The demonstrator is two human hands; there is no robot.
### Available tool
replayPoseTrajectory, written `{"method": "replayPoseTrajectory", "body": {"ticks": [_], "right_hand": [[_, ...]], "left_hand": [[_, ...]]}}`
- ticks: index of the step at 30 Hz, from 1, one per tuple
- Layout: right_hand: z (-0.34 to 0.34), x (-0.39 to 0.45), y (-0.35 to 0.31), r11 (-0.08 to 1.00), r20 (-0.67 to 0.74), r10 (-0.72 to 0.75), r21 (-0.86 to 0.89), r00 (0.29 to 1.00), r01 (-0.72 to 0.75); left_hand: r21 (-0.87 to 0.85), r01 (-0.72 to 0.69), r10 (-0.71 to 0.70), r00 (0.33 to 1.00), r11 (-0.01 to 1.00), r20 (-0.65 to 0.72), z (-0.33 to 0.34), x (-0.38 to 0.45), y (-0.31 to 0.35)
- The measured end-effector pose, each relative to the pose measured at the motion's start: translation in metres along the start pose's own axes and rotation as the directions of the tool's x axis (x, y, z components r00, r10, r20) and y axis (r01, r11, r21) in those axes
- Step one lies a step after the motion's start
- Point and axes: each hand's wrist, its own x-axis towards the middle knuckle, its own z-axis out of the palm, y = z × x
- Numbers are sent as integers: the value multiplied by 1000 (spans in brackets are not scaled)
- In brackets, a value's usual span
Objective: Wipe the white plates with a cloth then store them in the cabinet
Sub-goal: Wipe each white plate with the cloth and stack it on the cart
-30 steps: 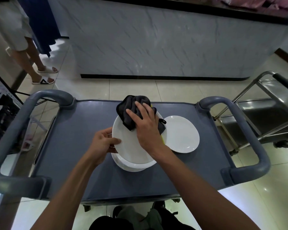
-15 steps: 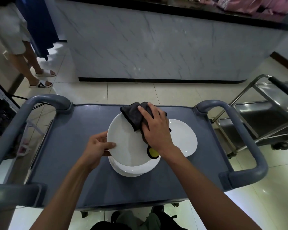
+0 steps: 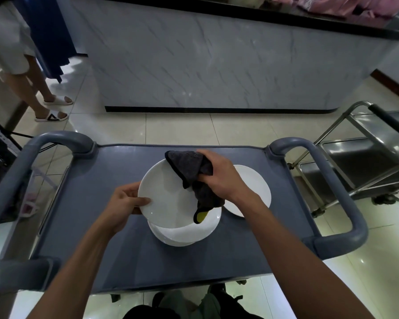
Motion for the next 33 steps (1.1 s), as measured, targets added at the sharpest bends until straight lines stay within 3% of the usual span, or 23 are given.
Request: {"method": "replayPoseTrajectory", "body": {"ticks": [4, 15, 19, 23, 25, 27, 30, 33], "right_hand": [[-2, -1, -2, 999, 11, -34, 3, 999, 34], [1, -20, -17, 985, -208, -171, -50, 963, 164], [0, -30, -25, 971, -283, -239, -78, 929, 226], [-3, -38, -30, 972, -373, -230, -47, 899, 230], [-4, -41, -30, 971, -414, -233, -54, 880, 232], [-3, -45, -28, 967, -443, -252, -80, 861, 242], [2, -50, -26, 951, -454, -307, -122, 837, 283], [9, -57, -22, 927, -434, -374, -149, 819, 345]], "left_hand": [[8, -43, 43, 999, 999, -15, -2, 1, 0], [-58, -113, 110, 992, 992, -66, 0, 0, 3], [-129, -99, 78, 985, 987, -157, 10, -3, 6], [-383, 66, -135, 979, 921, -156, 13, -11, 5], [-451, 220, -323, 932, 865, -164, 10, -14, 0], [-441, 377, -457, 885, 815, -87, 9, -18, -3], [-432, 474, -503, 862, 767, 54, 9, -18, 4], [-422, 494, -504, 858, 760, 97, 11, -13, 13]]}}
